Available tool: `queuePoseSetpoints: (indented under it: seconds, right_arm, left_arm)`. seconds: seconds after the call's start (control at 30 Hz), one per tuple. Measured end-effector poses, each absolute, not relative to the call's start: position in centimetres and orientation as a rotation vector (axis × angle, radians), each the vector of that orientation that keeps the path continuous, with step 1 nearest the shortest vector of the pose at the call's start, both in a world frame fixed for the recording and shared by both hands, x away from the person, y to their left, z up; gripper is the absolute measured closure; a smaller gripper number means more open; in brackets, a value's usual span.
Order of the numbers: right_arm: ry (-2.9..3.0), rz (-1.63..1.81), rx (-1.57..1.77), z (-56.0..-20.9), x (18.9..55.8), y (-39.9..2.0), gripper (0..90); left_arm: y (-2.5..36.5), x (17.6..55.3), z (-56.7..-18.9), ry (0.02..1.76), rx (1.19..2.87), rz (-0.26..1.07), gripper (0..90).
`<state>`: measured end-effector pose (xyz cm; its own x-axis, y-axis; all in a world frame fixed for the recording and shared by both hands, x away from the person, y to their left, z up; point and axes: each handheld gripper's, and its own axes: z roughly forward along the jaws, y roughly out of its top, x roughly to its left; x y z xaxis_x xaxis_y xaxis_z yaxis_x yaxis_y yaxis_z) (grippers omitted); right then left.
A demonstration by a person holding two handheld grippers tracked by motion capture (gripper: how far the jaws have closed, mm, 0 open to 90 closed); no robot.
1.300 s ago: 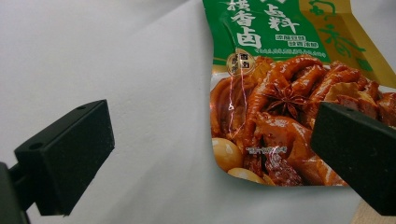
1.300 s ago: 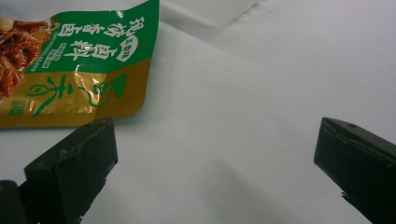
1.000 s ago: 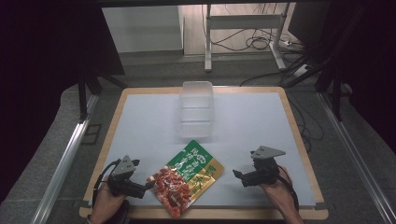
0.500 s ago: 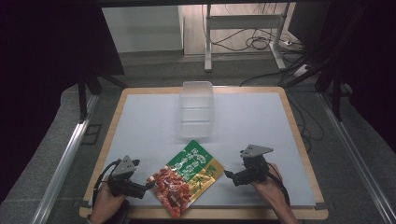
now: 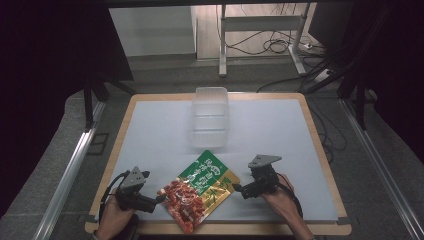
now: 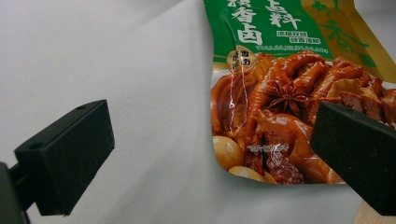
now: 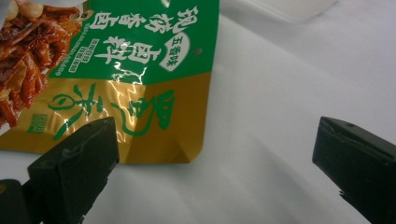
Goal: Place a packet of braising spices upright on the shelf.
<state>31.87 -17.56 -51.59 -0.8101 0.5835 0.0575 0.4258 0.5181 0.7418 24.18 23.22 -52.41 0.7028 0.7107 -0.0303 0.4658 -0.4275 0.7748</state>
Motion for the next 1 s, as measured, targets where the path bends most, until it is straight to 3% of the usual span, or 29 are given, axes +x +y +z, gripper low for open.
queuePoseSetpoints:
  seconds: [0.7, 1.0]
  right_arm:
    - [2.637, 1.150, 0.856, -52.1, 32.5, -14.4, 2.8]
    - [2.686, 1.096, 0.854, -52.4, 33.5, -12.9, 19.5]
  left_arm:
    - [23.2, 24.2, -52.4, 0.898, 2.106, 0.394, 0.0]
    - [23.2, 24.2, -52.4, 0.899, 2.107, 0.394, 0.0]
